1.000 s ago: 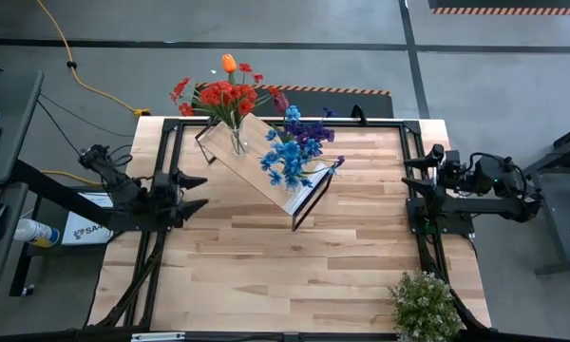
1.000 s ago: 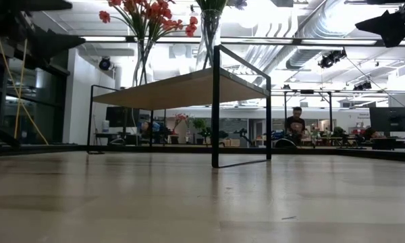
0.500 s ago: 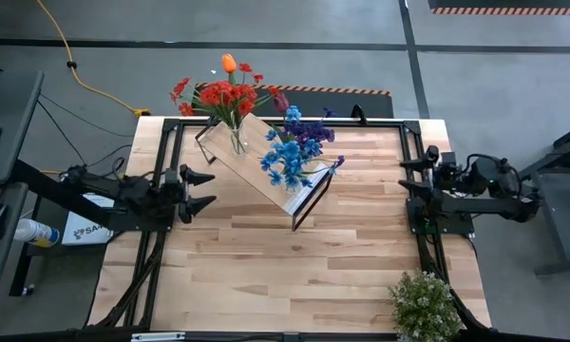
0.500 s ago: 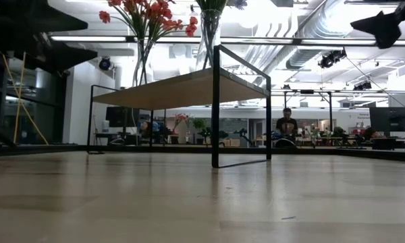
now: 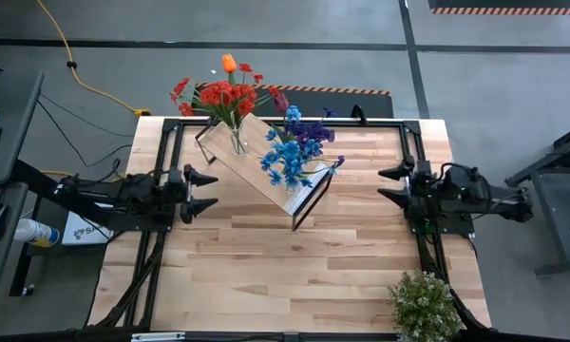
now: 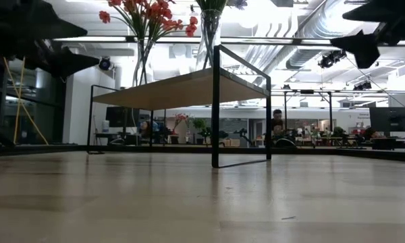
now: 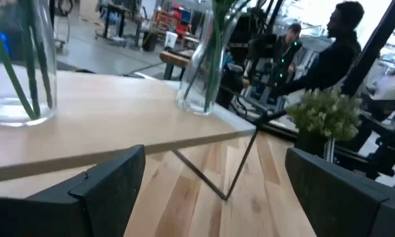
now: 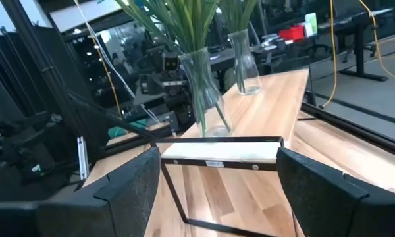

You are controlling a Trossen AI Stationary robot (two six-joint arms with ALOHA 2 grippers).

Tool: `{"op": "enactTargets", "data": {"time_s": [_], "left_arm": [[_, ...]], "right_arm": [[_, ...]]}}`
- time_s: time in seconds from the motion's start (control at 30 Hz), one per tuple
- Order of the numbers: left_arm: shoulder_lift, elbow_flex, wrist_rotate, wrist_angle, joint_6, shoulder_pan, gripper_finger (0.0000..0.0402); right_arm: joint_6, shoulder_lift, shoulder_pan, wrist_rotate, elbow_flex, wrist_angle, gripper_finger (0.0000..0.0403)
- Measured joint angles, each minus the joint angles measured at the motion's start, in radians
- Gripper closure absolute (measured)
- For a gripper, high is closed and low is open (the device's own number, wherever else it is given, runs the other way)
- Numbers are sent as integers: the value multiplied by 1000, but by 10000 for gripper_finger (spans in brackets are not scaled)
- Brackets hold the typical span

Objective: Pick and place flowers into a vace then onto a shelf
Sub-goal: Return to Home Position

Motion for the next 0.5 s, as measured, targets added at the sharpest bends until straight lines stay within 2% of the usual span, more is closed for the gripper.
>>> {"op": "enactTargets", "data": {"time_s": [0.17,0.4,0.5], "left_arm": [[0,0,-1,-14,-5,0,2],[0,-11,-92,-34,6,0,2],[0,-29,-106,-20,5,0,2]], "right_arm": [[14,0,0,6,-95,104,109],[25,0,0,3,-163,181,109],[40,0,0,-7,-221,270,109]]}}
